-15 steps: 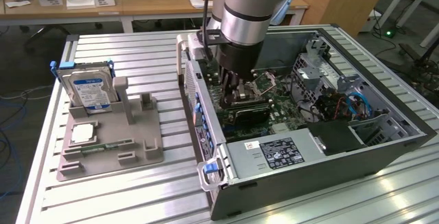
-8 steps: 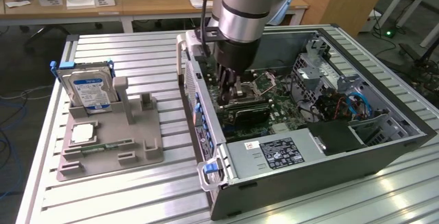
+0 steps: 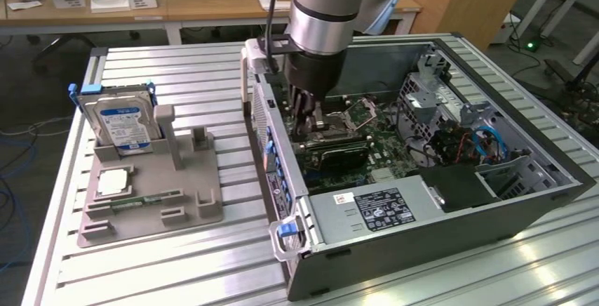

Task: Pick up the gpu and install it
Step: 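Press down on the gpu until it lock into place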

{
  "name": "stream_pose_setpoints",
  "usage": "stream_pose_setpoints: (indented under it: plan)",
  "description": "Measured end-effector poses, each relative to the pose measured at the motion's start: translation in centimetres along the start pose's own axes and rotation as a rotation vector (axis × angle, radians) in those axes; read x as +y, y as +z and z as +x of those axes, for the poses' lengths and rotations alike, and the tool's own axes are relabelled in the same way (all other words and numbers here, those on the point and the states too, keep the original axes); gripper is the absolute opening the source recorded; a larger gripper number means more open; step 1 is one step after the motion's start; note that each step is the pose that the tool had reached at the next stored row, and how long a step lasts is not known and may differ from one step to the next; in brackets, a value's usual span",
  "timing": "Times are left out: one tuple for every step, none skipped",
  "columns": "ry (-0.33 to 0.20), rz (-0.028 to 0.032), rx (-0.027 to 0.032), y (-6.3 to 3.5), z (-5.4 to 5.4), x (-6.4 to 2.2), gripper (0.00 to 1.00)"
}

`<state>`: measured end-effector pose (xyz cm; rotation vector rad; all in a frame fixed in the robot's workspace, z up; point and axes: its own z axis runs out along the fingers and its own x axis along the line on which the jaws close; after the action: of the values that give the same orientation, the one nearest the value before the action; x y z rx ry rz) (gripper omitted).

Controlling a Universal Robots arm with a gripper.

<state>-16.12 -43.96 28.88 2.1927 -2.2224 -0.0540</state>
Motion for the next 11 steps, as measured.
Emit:
stream_pose_setpoints:
  plan:
    - [0.000,0.0002,0.0001,0.00,0.0,0.23,0.11]
    - [0.000,0.0003,0.0002,0.01,0.0,0.49,0.11]
    - [0.000,0.0005,0.0003,0.02,0.0,0.74,0.11]
    - [0.000,0.0009,0.0002,0.03,0.0,0.96,0.11]
    - [-0.001,0.0016,0.0002,0.05,0.0,1.13,0.11]
    - [-0.001,0.0016,0.0002,0.05,0.0,1.21,0.11]
    - [-0.001,0.0014,0.0003,0.05,0.0,1.24,0.11]
    - [-0.001,0.0012,0.0005,0.05,0.0,1.25,0.11]
    - [-0.001,0.0011,0.0007,0.05,0.0,1.27,0.11]
    - [-0.001,0.0011,0.0008,0.05,0.0,1.27,0.11]
    - [-0.001,0.0010,0.0009,0.05,0.0,1.28,0.11]
